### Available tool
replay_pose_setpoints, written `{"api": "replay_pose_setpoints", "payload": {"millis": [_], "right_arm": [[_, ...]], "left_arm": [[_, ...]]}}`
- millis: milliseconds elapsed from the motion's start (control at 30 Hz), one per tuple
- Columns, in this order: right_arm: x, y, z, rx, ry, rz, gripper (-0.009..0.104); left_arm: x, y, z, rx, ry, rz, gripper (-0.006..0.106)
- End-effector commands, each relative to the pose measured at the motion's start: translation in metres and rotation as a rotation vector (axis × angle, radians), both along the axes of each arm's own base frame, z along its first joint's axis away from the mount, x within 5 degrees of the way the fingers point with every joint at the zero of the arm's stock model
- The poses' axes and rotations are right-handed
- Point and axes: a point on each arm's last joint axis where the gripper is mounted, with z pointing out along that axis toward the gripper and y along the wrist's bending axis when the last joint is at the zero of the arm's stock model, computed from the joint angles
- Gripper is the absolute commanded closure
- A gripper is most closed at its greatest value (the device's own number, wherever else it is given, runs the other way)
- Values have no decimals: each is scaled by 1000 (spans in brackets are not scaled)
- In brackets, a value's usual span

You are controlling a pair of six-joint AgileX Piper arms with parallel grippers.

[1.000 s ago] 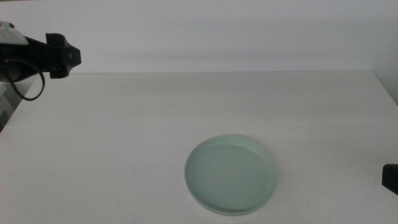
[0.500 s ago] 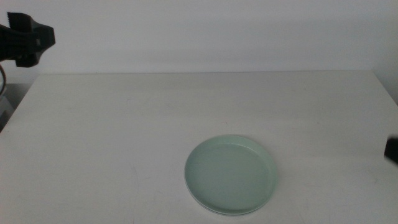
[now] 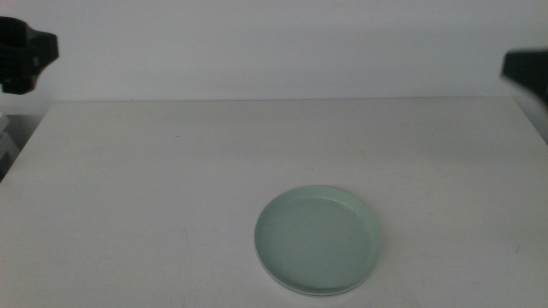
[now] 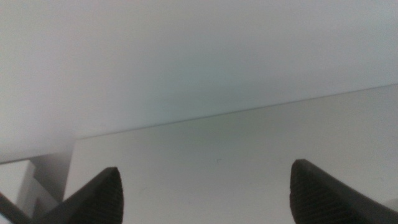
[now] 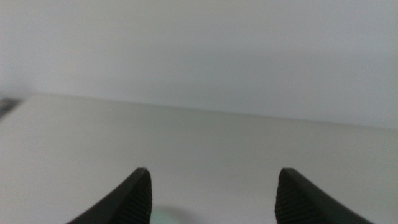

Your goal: Stack the three bowls on top of each other.

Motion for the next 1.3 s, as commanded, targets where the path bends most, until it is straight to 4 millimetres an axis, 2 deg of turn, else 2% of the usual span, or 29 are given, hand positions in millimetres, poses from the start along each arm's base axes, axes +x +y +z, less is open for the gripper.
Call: {"api": "replay_pose_setpoints", "payload": {"millis": [0, 133, 233, 400, 567, 700, 1200, 1267], "right_arm": [[4, -12, 28, -25, -114, -72, 45], [-10, -32, 34, -23, -145, -169, 45], [-29, -40, 25, -37, -122, -202, 45], [-61, -45, -10, -45, -161, -187, 45], [-82, -49, -35, -68, -303, -180, 46], [-84, -50, -42, -84, -318, -180, 46], [-84, -50, -43, -86, -310, -181, 46], [-82, -49, -53, -93, -284, -181, 46]], "left_arm": [[-14, 2, 25, -10, -136, 8, 11], [-38, 4, 33, -14, -178, 7, 14], [-59, 5, 27, -48, -216, 3, 14], [-86, 6, -14, -141, -261, -2, 14], [-93, 8, -56, -143, -309, 16, 14], [-92, 10, -69, -148, -344, 35, 14], [-92, 10, -71, -150, -323, 33, 14], [-93, 10, -78, -150, -315, 35, 14]]}}
